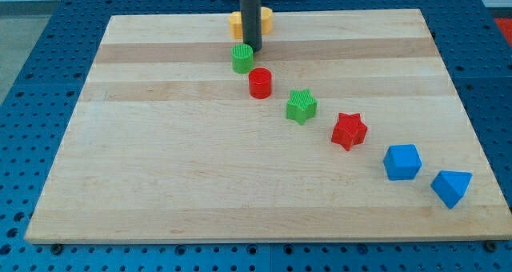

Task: Move the green circle towards the red circle

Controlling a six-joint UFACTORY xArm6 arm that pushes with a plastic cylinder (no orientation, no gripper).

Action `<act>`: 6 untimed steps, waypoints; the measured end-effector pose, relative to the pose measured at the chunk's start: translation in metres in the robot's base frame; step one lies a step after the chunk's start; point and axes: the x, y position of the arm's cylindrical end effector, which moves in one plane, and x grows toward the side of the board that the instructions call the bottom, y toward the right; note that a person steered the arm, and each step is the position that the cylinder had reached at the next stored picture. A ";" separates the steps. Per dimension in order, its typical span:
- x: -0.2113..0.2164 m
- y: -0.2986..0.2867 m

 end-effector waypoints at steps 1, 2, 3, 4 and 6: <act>0.001 0.016; 0.015 0.022; 0.030 0.020; 0.035 0.015; 0.035 -0.012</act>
